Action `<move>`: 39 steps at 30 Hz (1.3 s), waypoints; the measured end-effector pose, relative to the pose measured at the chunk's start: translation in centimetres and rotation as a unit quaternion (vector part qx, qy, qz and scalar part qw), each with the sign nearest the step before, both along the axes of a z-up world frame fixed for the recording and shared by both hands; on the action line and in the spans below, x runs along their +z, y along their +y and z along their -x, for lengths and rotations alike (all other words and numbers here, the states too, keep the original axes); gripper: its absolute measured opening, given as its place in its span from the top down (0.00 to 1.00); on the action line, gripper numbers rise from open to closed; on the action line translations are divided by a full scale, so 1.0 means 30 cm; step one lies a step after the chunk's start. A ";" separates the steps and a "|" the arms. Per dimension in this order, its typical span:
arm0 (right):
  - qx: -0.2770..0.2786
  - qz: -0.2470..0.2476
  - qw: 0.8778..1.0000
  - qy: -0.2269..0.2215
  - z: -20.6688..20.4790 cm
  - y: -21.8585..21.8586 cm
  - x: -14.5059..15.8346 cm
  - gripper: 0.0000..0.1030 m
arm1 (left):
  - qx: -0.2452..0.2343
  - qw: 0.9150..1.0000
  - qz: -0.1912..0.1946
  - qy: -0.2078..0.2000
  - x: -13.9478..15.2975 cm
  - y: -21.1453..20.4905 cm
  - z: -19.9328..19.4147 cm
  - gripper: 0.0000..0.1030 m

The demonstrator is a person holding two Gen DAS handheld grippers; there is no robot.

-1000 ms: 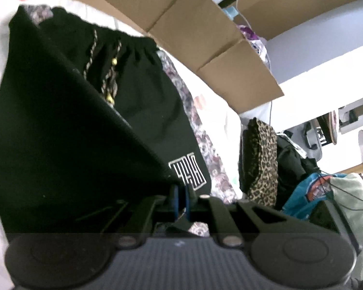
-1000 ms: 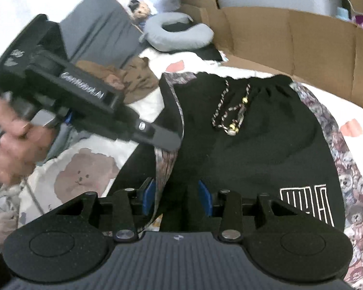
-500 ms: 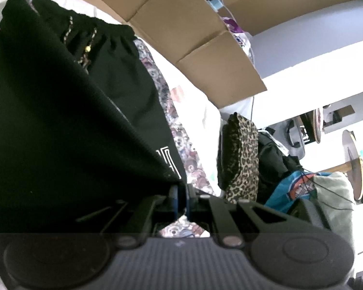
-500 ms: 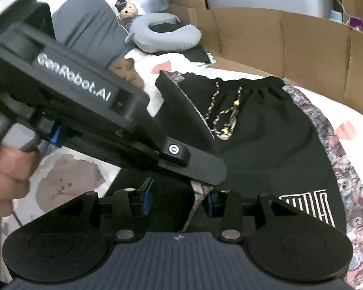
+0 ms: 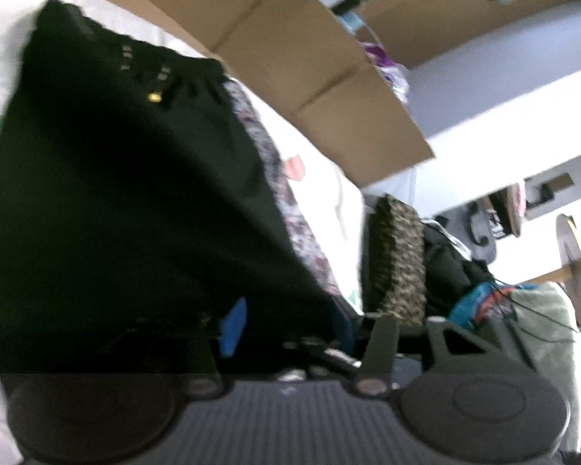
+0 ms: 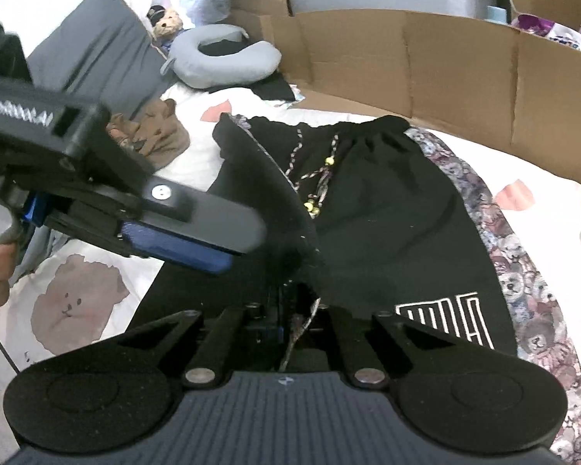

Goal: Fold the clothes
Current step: 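Lift the jacket edge with the left gripper and fold it over the body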

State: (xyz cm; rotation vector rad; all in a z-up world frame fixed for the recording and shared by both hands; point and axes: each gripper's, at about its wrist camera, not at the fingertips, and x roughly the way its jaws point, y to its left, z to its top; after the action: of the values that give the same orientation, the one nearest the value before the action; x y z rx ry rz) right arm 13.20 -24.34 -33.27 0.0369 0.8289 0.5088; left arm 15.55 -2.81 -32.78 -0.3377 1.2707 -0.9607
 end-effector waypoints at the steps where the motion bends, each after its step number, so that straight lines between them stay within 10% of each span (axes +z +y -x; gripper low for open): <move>1: -0.003 0.000 1.000 0.000 -0.001 -0.011 0.002 0.98 | 0.004 1.000 -0.011 -0.004 -0.005 0.006 -0.006 0.46; 21: -0.125 0.001 0.991 0.037 -0.009 -0.335 0.028 0.98 | 0.024 0.987 -0.150 0.050 -0.196 0.098 -0.036 0.43; 39: -0.206 0.012 0.968 0.141 -0.018 -0.512 -0.231 0.95 | -0.032 0.975 -0.192 0.108 -0.320 0.110 0.031 0.43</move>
State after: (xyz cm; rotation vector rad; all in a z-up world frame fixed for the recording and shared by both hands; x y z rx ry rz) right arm 13.75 -39.69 -40.21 0.2597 1.0737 0.0996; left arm 14.63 0.50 -42.38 -0.0997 1.6406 -0.7237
